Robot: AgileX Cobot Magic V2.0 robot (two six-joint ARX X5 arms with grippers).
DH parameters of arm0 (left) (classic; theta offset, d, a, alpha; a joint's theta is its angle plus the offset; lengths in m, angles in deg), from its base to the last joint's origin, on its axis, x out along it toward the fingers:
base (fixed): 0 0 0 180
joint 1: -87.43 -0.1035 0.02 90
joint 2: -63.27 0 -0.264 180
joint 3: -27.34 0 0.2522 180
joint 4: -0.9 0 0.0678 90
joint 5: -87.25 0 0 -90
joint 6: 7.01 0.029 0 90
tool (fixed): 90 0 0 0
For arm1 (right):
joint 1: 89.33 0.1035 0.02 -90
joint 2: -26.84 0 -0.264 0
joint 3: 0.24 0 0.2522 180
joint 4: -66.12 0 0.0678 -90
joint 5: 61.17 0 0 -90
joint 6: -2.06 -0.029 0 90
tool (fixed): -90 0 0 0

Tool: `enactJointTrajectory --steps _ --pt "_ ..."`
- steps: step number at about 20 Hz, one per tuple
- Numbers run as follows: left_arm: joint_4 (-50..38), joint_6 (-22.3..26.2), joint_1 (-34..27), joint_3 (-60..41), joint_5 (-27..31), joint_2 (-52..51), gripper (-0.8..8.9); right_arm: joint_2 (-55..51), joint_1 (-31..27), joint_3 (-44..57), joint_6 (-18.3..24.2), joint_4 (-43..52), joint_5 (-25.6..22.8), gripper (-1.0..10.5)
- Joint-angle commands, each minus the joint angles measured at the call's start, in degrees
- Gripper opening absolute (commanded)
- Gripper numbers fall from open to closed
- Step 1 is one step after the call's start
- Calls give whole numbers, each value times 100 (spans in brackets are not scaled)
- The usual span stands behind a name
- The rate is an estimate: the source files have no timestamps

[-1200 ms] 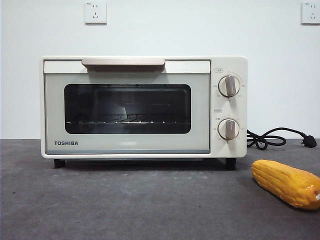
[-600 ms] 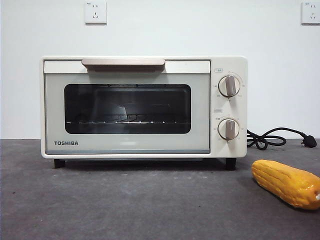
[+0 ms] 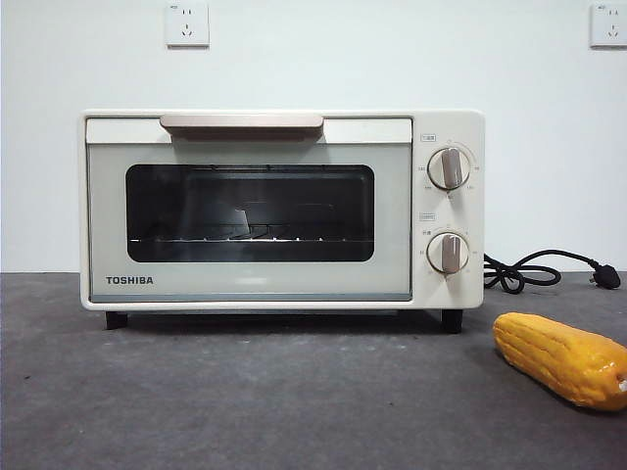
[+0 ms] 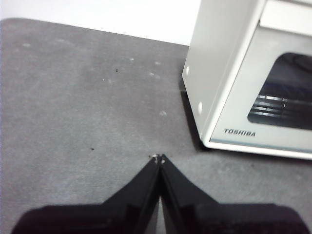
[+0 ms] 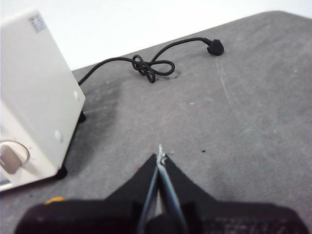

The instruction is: Take the corn from the table,put the corn in the oven

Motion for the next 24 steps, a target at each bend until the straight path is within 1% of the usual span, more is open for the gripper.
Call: enactJointTrajectory --steps 1,12,13,15,16,18,20,21,24 --pt "-155 -306 20 -33 -31 0 -3 2 2 39 -249 13 0 0" --pt "-227 -304 20 -33 -109 0 -3 2 2 39 -258 57 -2 0" --pt "-273 -304 20 -33 -109 0 -3 2 2 37 -310 81 -2 0" --pt "-437 -356 20 -33 -144 0 -4 2 2 26 -763 90 4 0" --pt "-494 -476 20 -26 -240 0 -4 2 2 26 -909 111 9 0" --pt "-599 -743 17 9 -542 0 -4 2 2 15 -1047 136 107 0" --pt "-678 -776 20 59 -896 4 -4 2 2 -28 -1152 142 299 2" --pt "-732 -780 20 105 -1174 13 -4 2 2 -77 -1202 157 496 2" --pt "-708 -778 20 341 -1585 79 -4 2 2 -289 -1263 177 745 1"
